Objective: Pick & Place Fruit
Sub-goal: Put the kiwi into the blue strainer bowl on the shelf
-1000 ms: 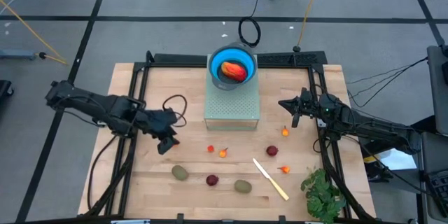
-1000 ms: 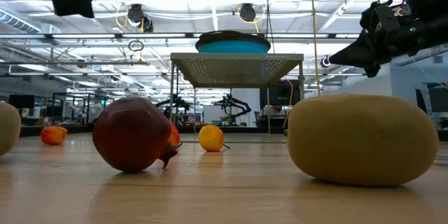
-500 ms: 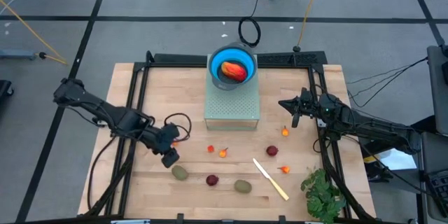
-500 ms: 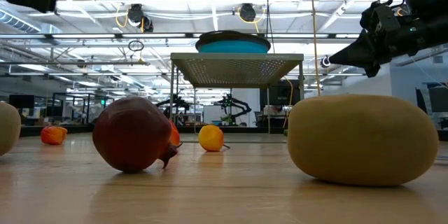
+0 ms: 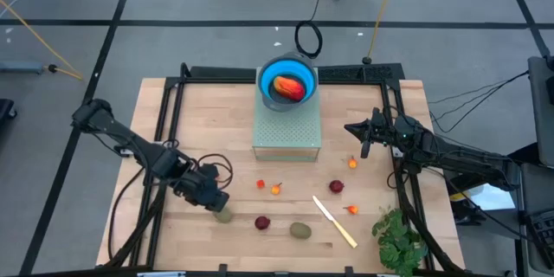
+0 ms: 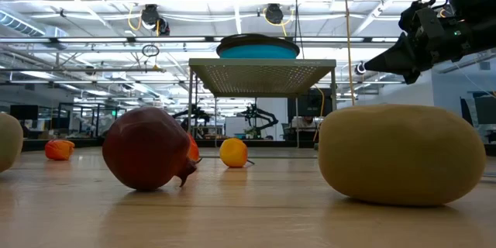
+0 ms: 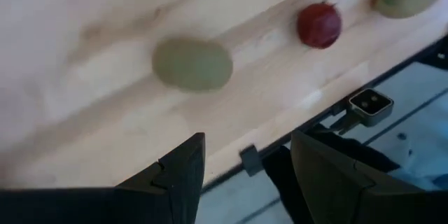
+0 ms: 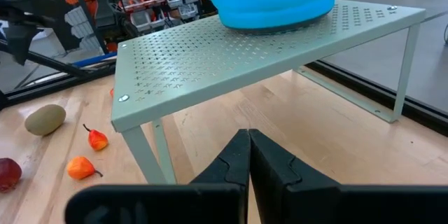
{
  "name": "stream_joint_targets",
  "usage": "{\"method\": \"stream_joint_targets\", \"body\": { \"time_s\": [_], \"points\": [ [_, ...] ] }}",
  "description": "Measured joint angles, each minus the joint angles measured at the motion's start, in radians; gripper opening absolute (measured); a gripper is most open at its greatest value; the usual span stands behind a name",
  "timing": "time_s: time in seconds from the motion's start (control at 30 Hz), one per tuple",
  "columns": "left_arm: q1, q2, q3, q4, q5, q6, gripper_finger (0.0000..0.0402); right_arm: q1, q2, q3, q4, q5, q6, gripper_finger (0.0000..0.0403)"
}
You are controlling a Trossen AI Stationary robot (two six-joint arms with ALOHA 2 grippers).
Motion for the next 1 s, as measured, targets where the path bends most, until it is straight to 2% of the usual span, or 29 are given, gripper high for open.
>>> {"method": "stream_joint_targets", "body": {
  "time_s": [0.3, 0.47, 0.73, 1.0],
  "points": [
    [-0.067, 0.036, 0.000, 0.049, 0.002, -0.278, 0.0211, 0.000, 0.000, 0.000, 0.000, -0.001, 0.000, 0.0000],
    [-0.088, 0.050, 0.000, 0.050, -0.049, -0.395, 0.0211, 0.000, 0.000, 0.000, 0.000, -0.002, 0.000, 0.0000],
    [-0.101, 0.051, 0.000, 0.061, -0.081, -0.529, 0.0211, 0.000, 0.000, 0.000, 0.001, -0.002, 0.000, 0.0000],
    [-0.102, 0.051, 0.000, 0.060, -0.085, -0.588, 0.0211, 0.000, 0.000, 0.000, 0.001, -0.002, 0.000, 0.0000]
  ]
}}
